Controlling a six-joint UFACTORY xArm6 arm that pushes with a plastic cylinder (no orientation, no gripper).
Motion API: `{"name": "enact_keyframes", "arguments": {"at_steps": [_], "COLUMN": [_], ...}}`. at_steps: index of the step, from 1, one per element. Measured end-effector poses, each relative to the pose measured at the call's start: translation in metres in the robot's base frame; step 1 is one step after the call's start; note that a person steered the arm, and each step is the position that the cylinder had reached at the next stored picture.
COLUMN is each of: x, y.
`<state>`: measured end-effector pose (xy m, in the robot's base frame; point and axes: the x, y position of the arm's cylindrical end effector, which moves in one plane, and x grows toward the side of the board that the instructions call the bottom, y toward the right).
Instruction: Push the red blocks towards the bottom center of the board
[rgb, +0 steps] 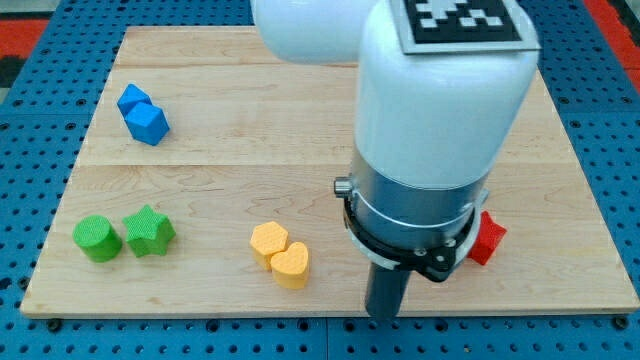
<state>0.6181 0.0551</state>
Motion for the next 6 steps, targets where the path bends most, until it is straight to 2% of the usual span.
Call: {"name": "enact_keyframes", "arguments": {"at_steps": [1,2,3,4,5,6], "x": [-0.007,-0.046,-0.047,-0.045,-0.039,-0.001], "y": [0.012,0.026,0.028,0.080,0.079,0.128]}}
